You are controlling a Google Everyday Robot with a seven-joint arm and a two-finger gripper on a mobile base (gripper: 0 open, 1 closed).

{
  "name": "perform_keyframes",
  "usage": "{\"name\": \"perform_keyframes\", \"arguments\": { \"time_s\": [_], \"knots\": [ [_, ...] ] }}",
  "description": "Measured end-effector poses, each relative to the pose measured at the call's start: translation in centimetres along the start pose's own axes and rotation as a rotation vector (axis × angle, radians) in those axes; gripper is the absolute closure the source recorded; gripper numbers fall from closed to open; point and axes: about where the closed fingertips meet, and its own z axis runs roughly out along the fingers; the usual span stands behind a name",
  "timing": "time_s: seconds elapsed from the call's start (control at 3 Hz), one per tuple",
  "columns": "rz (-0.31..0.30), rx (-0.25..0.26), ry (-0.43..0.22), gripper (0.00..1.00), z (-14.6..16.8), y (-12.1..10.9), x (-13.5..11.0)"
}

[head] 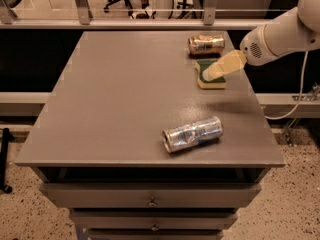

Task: Move sponge near orange can

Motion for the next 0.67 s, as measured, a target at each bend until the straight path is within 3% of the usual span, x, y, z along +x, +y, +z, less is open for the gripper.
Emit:
{"name": "perform_keyframes", "arguments": {
  "time_s": [0.33,0.67],
  "knots": [
    [0.003,-0.052,-0.101,0.00,-1.0,-0.4,0.3],
    [0.014,-0.112,-0.264,0.00,-4.1,-2.0,2.6]
  ]
}}
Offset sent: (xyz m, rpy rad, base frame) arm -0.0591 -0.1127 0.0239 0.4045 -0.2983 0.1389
